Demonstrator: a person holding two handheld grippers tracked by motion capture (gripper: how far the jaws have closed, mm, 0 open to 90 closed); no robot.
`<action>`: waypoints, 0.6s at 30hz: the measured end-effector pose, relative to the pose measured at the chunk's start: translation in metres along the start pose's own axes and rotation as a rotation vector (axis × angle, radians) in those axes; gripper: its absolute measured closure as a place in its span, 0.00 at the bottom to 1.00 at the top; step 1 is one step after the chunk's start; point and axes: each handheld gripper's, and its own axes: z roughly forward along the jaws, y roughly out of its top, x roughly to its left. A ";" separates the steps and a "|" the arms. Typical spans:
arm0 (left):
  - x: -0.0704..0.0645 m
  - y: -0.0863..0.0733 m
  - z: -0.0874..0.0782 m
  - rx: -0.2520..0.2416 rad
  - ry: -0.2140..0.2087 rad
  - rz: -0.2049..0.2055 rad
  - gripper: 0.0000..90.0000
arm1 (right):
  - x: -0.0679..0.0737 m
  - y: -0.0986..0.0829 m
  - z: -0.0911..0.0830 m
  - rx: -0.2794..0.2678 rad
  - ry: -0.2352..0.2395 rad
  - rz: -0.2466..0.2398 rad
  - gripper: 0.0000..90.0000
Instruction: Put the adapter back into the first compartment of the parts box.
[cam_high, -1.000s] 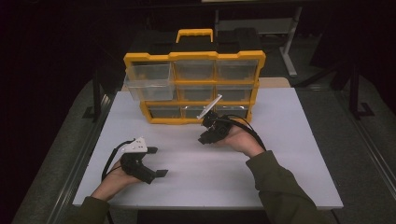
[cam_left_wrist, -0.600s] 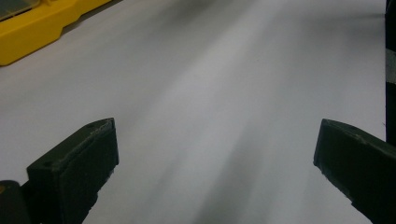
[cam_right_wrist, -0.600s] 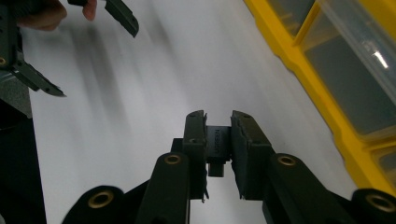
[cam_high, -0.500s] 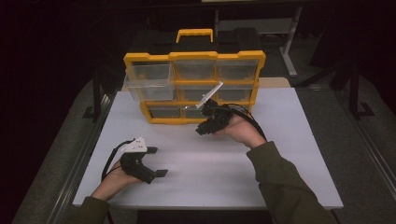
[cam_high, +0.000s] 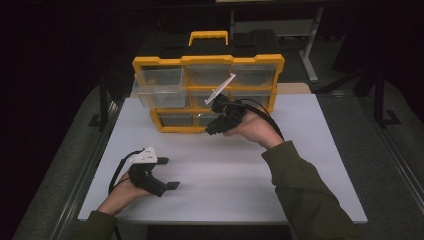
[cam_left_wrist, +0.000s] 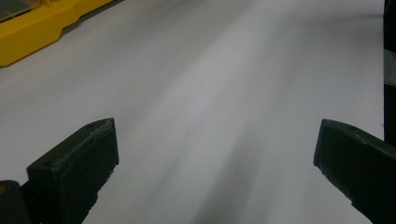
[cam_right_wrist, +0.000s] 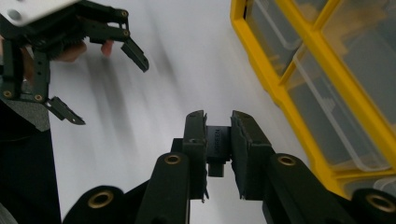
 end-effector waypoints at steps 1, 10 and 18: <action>0.000 0.000 0.000 -0.001 0.000 0.000 0.00 | 0.000 0.002 -0.002 -0.003 -0.003 -0.006 0.84; 0.000 0.000 -0.001 -0.003 0.001 -0.001 0.00 | 0.000 0.023 -0.020 -0.023 -0.004 -0.017 0.84; 0.000 0.000 -0.001 -0.005 -0.001 -0.005 0.00 | -0.003 0.038 -0.033 -0.039 -0.012 -0.032 0.84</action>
